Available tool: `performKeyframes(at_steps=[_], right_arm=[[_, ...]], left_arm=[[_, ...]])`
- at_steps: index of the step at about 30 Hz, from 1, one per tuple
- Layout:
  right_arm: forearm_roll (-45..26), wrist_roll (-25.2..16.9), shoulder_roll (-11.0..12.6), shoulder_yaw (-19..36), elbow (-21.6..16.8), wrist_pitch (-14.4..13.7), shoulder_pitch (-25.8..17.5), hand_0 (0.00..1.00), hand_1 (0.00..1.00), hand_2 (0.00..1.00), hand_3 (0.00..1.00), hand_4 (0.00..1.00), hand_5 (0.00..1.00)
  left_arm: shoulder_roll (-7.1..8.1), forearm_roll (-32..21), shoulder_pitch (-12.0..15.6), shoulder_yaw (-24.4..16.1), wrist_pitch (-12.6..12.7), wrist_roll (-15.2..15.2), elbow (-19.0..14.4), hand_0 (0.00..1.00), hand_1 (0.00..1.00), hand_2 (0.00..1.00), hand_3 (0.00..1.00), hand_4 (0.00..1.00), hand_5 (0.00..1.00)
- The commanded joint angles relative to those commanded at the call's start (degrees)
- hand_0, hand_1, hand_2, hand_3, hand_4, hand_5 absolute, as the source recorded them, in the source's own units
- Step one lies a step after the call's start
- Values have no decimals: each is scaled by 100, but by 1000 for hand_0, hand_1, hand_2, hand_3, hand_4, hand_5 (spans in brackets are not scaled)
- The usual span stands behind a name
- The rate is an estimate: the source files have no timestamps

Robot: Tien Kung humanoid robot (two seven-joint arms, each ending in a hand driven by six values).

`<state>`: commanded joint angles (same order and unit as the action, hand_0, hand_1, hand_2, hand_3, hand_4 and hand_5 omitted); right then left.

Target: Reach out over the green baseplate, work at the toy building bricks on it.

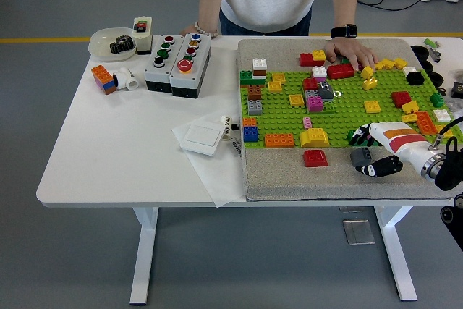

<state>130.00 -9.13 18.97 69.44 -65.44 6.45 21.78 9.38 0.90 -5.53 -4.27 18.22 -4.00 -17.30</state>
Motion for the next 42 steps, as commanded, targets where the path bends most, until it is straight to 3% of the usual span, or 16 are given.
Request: performKeyframes(at_steps=[19, 20, 24, 42], right_arm=[[0, -24, -68, 0, 226, -66, 37, 455, 513, 567, 570, 817, 133], [0, -26, -70, -1, 239, -87, 40, 421, 489, 535, 534, 768, 114], [0, -32, -72, 6, 279, -143, 41, 421, 489, 535, 534, 768, 114], [0, -61, -59, 22, 245, -172, 38, 406, 460, 513, 508, 752, 101]], left_arm=[[1, 30, -6, -9, 15, 14, -11, 816, 816, 825, 669, 680, 656], [2, 23, -6, -3, 16, 11, -12, 816, 815, 825, 669, 680, 656], [4, 24, -9, -1, 18, 12, -14, 816, 815, 825, 669, 680, 656], [0, 58, -16, -18, 22, 15, -10, 816, 816, 825, 667, 677, 655]])
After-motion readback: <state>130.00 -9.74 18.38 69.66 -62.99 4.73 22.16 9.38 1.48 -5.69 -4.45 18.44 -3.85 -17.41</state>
